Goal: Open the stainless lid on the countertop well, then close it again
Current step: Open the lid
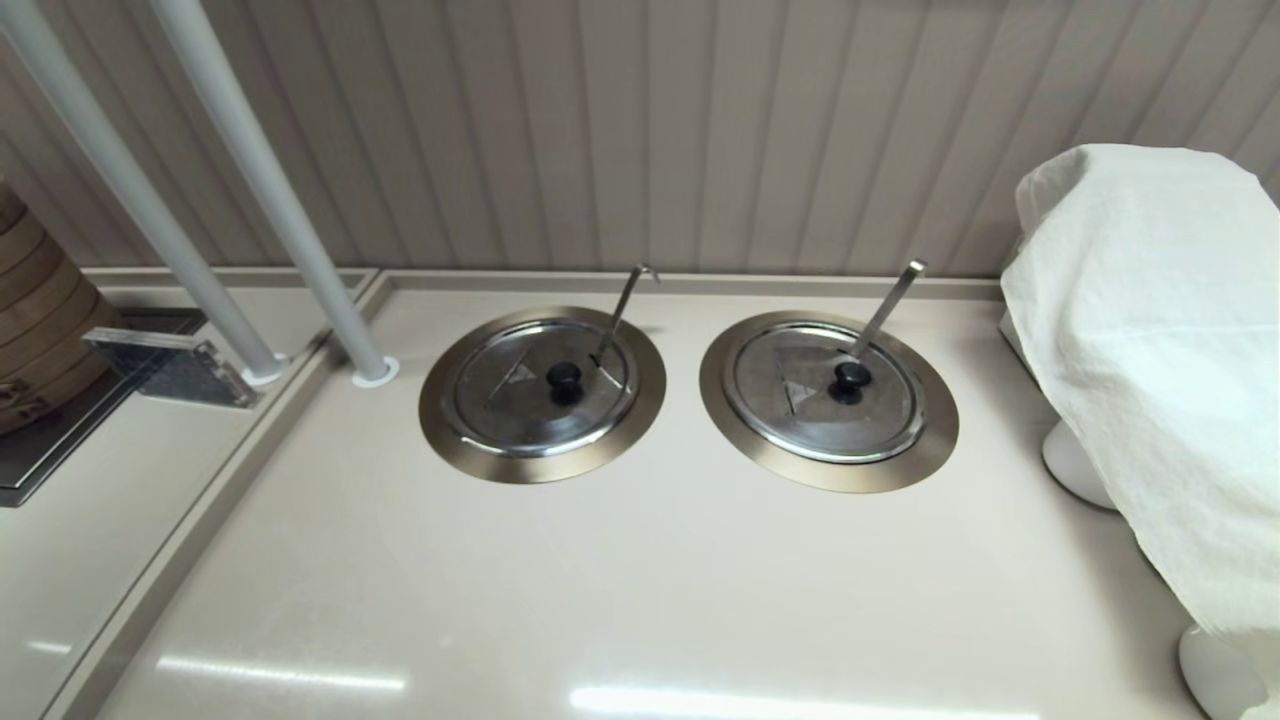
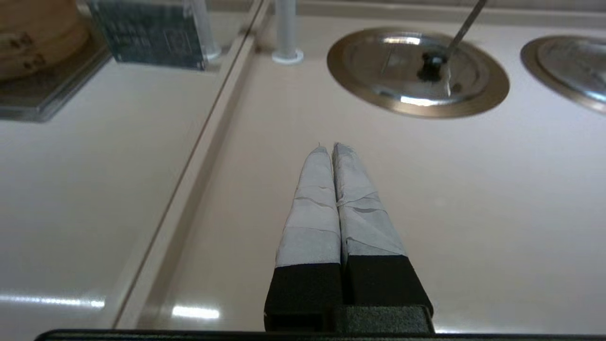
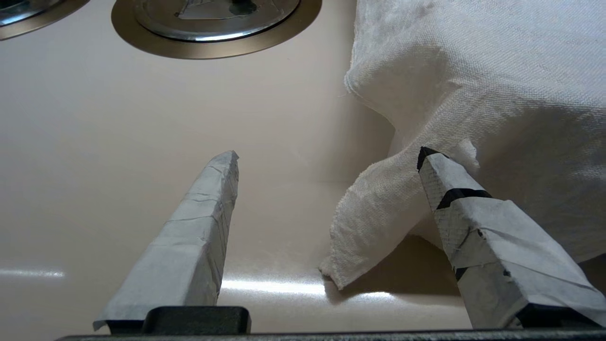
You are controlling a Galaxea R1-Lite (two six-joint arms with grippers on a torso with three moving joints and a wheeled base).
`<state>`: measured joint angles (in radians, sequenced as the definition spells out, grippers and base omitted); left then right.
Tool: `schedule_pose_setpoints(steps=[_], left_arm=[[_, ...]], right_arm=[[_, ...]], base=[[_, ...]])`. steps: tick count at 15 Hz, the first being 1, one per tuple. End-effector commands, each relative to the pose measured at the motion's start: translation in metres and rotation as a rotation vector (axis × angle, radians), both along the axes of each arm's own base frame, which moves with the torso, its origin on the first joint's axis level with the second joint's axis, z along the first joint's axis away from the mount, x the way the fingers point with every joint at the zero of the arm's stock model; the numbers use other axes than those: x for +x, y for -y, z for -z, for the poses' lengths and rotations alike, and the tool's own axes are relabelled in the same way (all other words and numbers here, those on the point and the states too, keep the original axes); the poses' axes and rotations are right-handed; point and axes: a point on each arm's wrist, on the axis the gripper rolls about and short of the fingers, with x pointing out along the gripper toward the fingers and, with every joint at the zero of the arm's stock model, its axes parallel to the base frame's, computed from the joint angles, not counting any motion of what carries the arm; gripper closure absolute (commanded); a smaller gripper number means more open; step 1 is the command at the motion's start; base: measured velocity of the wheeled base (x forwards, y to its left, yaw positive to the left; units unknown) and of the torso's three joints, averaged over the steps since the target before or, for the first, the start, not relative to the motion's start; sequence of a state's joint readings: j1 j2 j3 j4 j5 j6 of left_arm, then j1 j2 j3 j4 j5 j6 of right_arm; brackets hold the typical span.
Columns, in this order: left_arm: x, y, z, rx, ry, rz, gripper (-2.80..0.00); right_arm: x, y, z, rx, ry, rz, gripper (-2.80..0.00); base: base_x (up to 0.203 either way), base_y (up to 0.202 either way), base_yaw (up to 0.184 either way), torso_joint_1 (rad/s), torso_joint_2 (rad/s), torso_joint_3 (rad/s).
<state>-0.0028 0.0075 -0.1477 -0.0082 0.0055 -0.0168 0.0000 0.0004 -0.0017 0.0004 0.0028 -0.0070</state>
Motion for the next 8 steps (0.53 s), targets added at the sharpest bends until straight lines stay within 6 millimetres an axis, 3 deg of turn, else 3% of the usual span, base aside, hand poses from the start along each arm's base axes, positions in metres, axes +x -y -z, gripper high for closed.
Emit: schedule_pose_setpoints(steps=[1,3,5,8], left_arm=[[-0.012,0.000,-0.037,0.000,0.043,0.014,0.00],[-0.001,0.001,-0.075,-0.008,-0.037,0.048,0.00],[0.026,0.001,-0.105,-0.018,-0.145,0.063,0.00],[0.098,0.002,-0.136,-0.027,-0.341,0.068,0.00]], right_arm=[[0.000,0.000,0.000,-0.001,0.001,0.000,-2.80],[0.000,0.000,0.000,-0.001,0.001,0.000,-2.80],[0.000,0.000,0.000,-0.001,0.001,0.000,-2.80],[0.000,0.000,0.000,-0.001,0.001,0.000,-2.80]], base=[[0.000,0.000,0.000,0.000,0.00,0.000],[0.000,0.000,0.000,0.000,0.00,0.000],[0.000,0.000,0.000,0.000,0.00,0.000],[0.000,0.000,0.000,0.000,0.00,0.000]])
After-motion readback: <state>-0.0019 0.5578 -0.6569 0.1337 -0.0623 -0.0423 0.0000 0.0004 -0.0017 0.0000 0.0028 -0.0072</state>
